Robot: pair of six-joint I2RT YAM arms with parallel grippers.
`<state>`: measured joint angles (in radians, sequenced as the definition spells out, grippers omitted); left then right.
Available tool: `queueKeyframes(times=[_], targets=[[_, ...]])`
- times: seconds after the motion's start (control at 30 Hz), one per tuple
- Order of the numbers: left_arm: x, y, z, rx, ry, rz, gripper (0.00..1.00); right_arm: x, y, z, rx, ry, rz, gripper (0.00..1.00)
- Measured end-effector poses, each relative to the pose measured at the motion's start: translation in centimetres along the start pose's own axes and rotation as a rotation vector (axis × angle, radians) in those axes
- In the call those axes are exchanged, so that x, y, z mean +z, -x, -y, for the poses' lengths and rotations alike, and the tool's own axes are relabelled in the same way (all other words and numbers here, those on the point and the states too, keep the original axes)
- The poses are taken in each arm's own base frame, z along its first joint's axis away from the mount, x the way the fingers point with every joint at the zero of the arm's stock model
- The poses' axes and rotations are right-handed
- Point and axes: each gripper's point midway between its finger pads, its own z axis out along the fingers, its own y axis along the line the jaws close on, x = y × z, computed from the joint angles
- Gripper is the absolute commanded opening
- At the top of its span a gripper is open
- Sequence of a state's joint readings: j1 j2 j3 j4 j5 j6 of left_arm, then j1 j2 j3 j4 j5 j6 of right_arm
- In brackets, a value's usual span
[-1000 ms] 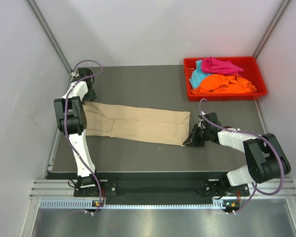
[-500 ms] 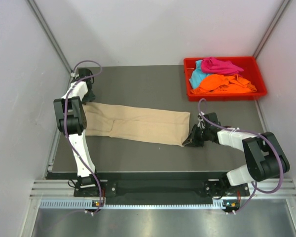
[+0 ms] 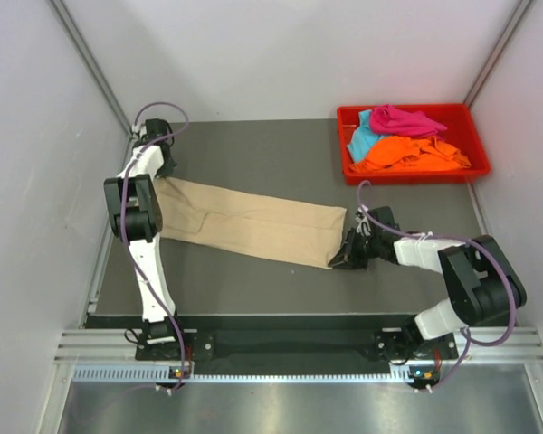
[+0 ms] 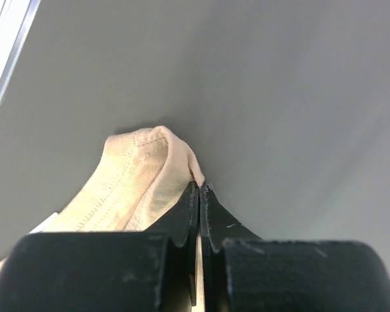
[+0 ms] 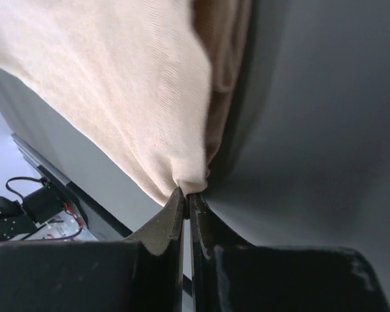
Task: Fold and stack the t-shirts
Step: Fold the tshirt
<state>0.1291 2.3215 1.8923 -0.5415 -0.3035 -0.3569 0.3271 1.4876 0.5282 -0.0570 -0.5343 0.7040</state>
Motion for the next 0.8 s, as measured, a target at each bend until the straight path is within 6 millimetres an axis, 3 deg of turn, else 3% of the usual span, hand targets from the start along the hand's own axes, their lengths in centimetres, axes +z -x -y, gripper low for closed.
queueKeyframes(times=[0.17, 0.3, 0.37, 0.43, 0.47, 0.5, 0.57, 0.6, 0.63, 0.73, 0.8], targets=[[1.6, 3.6, 4.5, -0.046, -0.115, 0.126, 0.0, 2.0, -3.0, -2.9, -0.094, 0.058, -0.023, 0.0], [2.9, 5.7, 10.2, -0.048, -0.23, 0.22, 0.02, 3.5, -7.1, -5.9, -0.195, 0.118, -0.078, 0.11], [3.1, 5.8, 11.9, -0.043, -0.257, 0.244, 0.2, 4.2, -8.6, -7.1, -0.224, 0.149, -0.105, 0.17], [2.8, 5.6, 13.2, -0.034, -0.275, 0.254, 0.39, 4.7, -9.7, -7.7, -0.241, 0.154, -0.134, 0.34], [2.6, 5.5, 13.6, -0.026, -0.278, 0.255, 0.42, 4.7, -10.1, -8.2, -0.257, 0.16, -0.149, 0.42], [2.4, 5.5, 13.8, -0.027, -0.283, 0.257, 0.46, 4.7, -10.5, -9.0, -0.278, 0.169, -0.159, 0.55], [2.0, 5.2, 13.8, -0.012, -0.28, 0.253, 0.67, 4.4, -10.6, -11.0, -0.34, 0.187, -0.167, 0.68], [1.6, 5.1, 13.5, 0.002, -0.274, 0.246, 0.7, 4.0, -10.3, -11.9, -0.372, 0.186, -0.163, 0.77], [1.0, 5.0, 13.1, 0.011, -0.269, 0.24, 0.91, 3.3, -9.9, -12.6, -0.408, 0.181, -0.154, 0.79], [-2.0, 4.7, 11.5, 0.032, -0.255, 0.22, 0.91, 0.7, -7.4, -14.3, -0.5, 0.165, -0.086, 0.85], [-5.4, 5.1, 10.0, 0.038, -0.253, 0.224, 0.9, -1.1, -5.1, -14.4, -0.527, 0.144, -0.026, 0.85]])
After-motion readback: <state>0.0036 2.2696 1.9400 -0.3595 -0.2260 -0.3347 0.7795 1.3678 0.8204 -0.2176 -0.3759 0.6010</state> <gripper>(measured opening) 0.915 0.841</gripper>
